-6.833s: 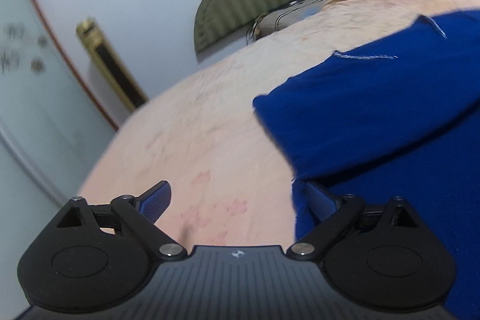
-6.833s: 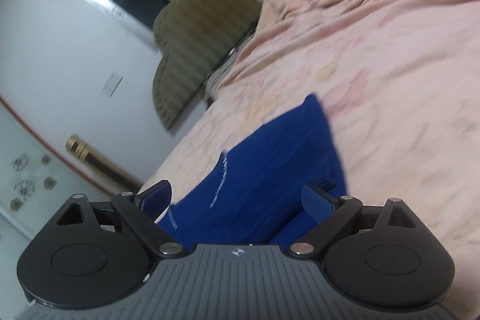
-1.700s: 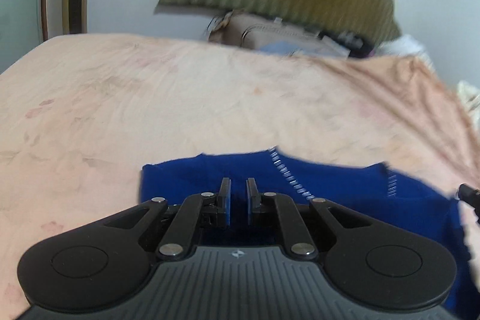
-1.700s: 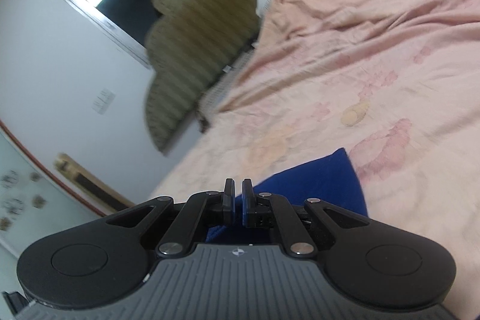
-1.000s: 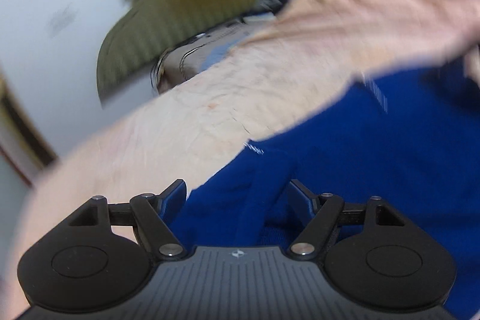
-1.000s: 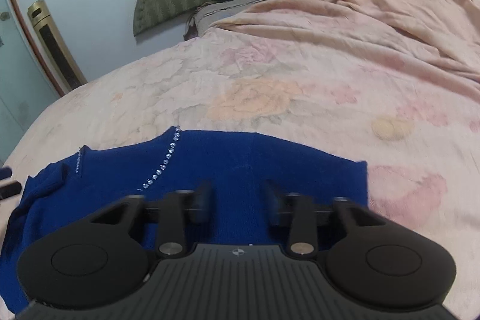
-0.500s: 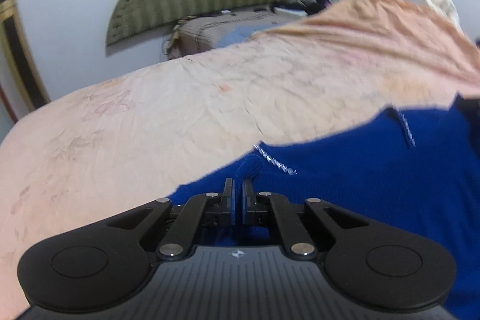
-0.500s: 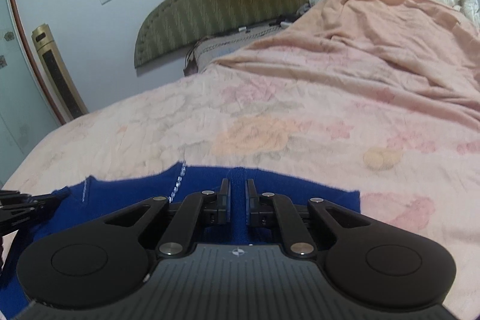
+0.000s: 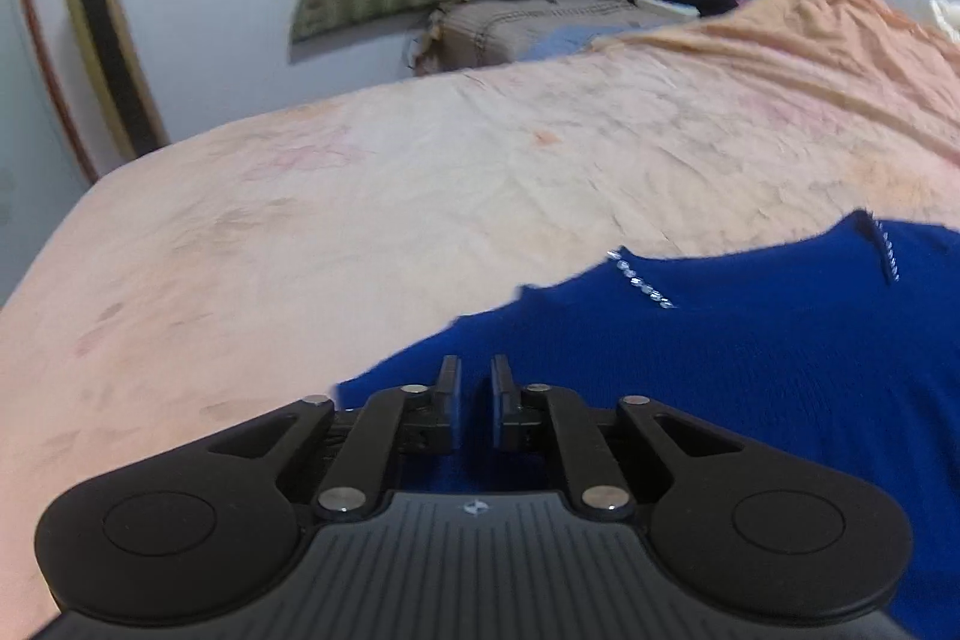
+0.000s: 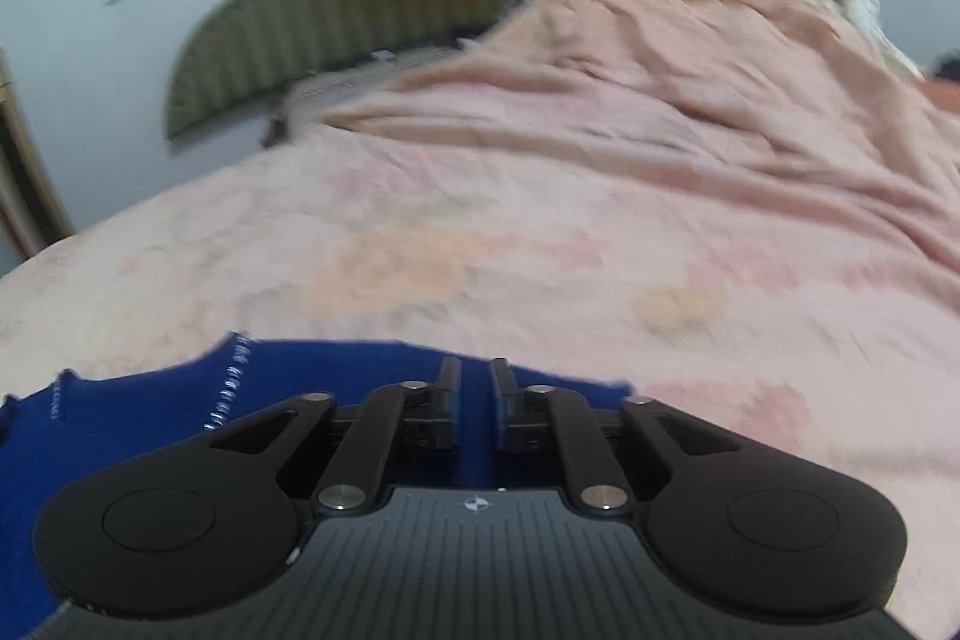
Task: Fold small clothes
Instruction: 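Lift the hem with both grippers and fold it toward the neckline, then lay the folded hem down and open both grippers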
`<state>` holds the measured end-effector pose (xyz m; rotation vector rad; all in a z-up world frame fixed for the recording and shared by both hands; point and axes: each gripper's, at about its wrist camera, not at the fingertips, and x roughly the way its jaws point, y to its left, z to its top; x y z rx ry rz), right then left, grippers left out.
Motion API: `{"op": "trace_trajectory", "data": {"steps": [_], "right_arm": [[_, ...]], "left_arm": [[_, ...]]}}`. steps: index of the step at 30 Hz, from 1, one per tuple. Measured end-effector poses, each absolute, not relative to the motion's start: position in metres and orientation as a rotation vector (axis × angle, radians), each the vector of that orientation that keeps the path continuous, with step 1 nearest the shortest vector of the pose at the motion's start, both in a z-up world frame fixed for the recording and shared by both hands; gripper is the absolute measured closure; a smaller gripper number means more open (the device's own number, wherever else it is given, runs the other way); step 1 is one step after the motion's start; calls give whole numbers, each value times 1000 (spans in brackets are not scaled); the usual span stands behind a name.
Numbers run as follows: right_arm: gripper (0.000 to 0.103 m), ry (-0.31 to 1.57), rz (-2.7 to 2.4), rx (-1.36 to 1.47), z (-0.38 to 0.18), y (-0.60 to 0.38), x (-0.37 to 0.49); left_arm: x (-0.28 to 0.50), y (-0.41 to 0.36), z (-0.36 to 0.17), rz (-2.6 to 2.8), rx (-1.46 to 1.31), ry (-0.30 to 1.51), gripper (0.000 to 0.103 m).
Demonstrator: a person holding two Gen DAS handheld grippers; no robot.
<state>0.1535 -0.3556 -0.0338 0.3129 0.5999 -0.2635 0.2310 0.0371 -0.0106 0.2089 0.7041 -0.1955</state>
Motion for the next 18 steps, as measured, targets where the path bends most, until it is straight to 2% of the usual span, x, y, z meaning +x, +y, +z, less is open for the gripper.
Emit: {"op": "trace_trajectory", "data": {"steps": [2,3,5,6,7,8,11,13,18], "right_arm": [[71,543,-265,309,-24,-353,138],[70,526,-248,289,-17,-349,132],[62,519,-160,260,-4,-336,122],[58,531,-88,248,0,-327,116],[49,551,-11,229,4,-317,112],[46,572,73,197,5,-304,106],[37,607,228,63,4,-265,82],[36,607,201,22,1,-253,65],[33,559,33,162,-3,-281,19]], "left_arm": [[220,49,-3,-180,207,699,90],[214,55,-1,-182,194,703,85],[195,69,3,-233,153,721,69],[184,77,4,-266,126,726,50],[172,85,3,-297,99,729,32],[162,90,2,-317,84,732,28],[129,108,-3,-373,57,744,28],[110,121,-6,-400,26,749,28],[80,133,-13,-451,-32,771,30]]}}
